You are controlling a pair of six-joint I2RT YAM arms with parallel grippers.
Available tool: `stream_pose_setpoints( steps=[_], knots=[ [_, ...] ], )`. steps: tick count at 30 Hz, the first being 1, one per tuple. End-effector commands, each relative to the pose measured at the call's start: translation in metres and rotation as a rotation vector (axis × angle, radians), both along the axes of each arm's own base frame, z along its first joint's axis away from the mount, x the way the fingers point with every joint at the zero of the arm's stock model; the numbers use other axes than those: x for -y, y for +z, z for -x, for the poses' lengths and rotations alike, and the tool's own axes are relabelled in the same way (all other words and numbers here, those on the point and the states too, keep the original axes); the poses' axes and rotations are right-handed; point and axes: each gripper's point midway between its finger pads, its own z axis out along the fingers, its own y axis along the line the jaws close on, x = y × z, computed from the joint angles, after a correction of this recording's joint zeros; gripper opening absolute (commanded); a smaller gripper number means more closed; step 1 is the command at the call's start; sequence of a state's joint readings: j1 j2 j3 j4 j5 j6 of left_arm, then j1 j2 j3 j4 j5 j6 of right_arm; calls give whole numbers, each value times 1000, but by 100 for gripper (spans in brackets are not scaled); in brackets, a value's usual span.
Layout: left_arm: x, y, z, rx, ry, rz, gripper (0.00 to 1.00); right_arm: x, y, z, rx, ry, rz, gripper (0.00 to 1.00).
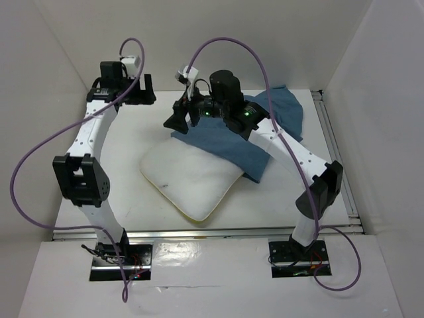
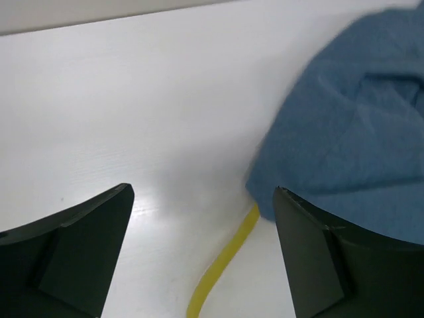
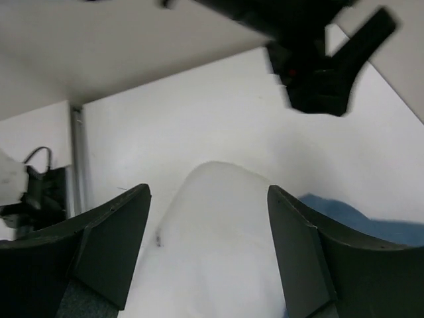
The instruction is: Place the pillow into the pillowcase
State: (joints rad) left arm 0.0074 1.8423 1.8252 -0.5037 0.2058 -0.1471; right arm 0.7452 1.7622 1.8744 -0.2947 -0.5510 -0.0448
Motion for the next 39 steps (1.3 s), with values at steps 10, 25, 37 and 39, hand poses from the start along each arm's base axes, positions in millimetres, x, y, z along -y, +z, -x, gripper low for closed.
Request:
stream_pose_setpoints(
  steps=[10,25,37,39],
  knots=[
    [150,38,226,33,-743,-37,100,168,-72,-75,-14,-464,311,79],
    [176,-141,278,-262,-944,-604,98,247,-113,-101,-185,-578,362,84],
    [133,-151,174,-100,-447,-926,94,246,-101,-107,-151,-578,351,84],
    [131,-138,163,-137,-406,-819,94,241,-104,-104,-159,-560,352,84]
  ],
)
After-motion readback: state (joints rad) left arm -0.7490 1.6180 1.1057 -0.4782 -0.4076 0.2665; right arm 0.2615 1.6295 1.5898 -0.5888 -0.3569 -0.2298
